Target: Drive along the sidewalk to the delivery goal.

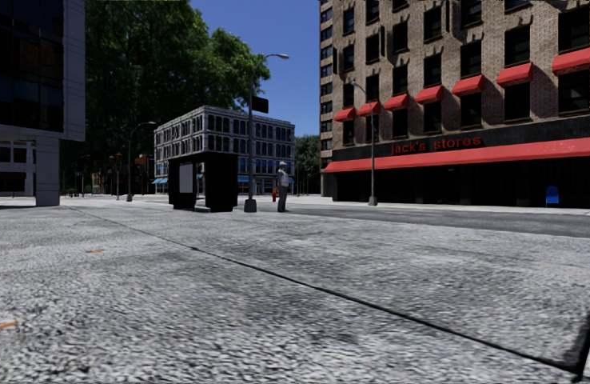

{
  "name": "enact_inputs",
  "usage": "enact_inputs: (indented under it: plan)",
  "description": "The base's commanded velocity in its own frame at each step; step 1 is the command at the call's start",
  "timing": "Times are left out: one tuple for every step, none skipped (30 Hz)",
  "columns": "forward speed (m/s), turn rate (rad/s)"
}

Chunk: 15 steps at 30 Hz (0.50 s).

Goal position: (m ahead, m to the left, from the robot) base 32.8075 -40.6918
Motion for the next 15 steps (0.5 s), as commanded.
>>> enact_inputs:
  plan:
    - [2.0,1.15]
    - [2.0,1.16]
    - [2.0,1.16]
    - [2.0,1.16]
    - [2.0,1.16]
    - [2.0,1.16]
    - [2.0,1.16]
    - [2.0,1.16]
    - [2.0,1.16]
    - [2.0,1.16]
    - [2.0,1.16]
    - [2.0,1.16]
    - [2.0,1.16]
    - [2.0,1.16]
    - [2.0,1.13]
